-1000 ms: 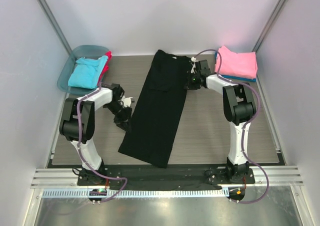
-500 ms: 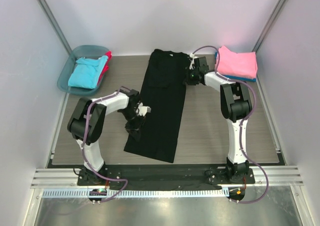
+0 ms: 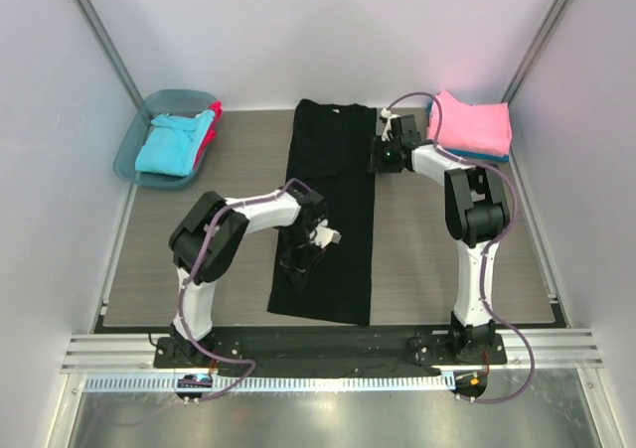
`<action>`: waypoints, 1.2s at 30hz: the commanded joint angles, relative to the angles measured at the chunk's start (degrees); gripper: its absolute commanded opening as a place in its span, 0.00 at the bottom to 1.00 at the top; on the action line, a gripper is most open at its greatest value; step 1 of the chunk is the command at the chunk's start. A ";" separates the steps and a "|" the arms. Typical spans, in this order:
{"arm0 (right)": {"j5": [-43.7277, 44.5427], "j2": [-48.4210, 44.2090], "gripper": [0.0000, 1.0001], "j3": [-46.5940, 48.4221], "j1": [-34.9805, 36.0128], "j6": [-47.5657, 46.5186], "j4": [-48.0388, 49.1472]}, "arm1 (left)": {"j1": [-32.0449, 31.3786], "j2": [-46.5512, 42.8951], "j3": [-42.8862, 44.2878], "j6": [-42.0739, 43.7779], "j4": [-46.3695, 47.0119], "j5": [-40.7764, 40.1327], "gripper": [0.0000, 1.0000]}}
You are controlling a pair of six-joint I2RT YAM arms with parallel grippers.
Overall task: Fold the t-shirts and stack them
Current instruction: Fold the tshirt
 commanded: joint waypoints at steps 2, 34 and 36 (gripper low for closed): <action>3.10 -7.92 0.52 -3.46 -2.82 -2.22 -4.92 | -6.99 2.26 2.76 0.66 1.02 1.98 0.10; -17.29 -52.94 0.46 -54.53 2.89 22.03 -23.55 | 14.43 -38.60 -30.08 -34.31 14.28 3.04 0.58; -15.45 -52.24 0.45 -54.36 5.26 22.12 -25.31 | 14.43 -39.13 -32.29 -36.77 16.65 3.64 0.58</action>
